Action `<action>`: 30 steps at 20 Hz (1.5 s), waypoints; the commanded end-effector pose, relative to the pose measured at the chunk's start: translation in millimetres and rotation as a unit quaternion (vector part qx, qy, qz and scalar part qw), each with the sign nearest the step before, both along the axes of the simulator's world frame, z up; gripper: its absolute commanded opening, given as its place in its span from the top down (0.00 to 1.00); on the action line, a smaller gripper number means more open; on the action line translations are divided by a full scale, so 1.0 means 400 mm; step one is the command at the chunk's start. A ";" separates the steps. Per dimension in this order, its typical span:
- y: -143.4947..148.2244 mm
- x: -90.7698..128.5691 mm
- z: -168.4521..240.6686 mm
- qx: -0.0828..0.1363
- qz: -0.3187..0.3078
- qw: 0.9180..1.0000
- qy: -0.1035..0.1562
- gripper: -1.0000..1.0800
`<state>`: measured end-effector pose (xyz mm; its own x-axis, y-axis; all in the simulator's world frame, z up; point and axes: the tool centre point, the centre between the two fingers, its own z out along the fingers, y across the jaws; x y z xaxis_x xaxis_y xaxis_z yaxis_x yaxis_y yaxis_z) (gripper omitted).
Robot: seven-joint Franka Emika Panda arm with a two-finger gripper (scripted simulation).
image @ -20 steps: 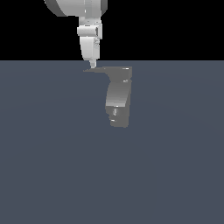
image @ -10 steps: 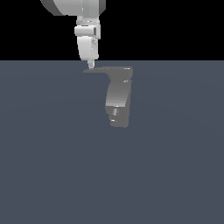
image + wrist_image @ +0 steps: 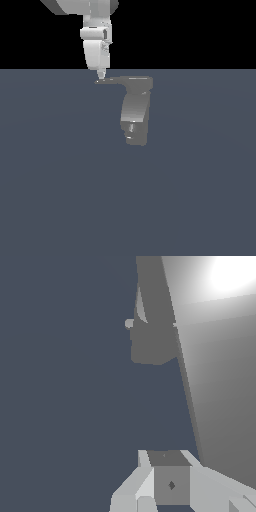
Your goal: Turn on the faucet by rotating a designated handle.
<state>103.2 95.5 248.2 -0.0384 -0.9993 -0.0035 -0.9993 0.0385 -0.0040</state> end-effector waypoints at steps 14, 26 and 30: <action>-0.005 -0.106 0.000 -0.002 -0.004 1.000 0.002 1.00; -0.001 -0.167 0.000 -0.001 -0.006 1.000 0.001 1.00; -0.020 -0.192 0.000 -0.001 -0.006 1.000 0.001 1.00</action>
<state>30.4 93.1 248.2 -0.0454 -0.9990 -0.0023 -0.9990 0.0454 -0.0048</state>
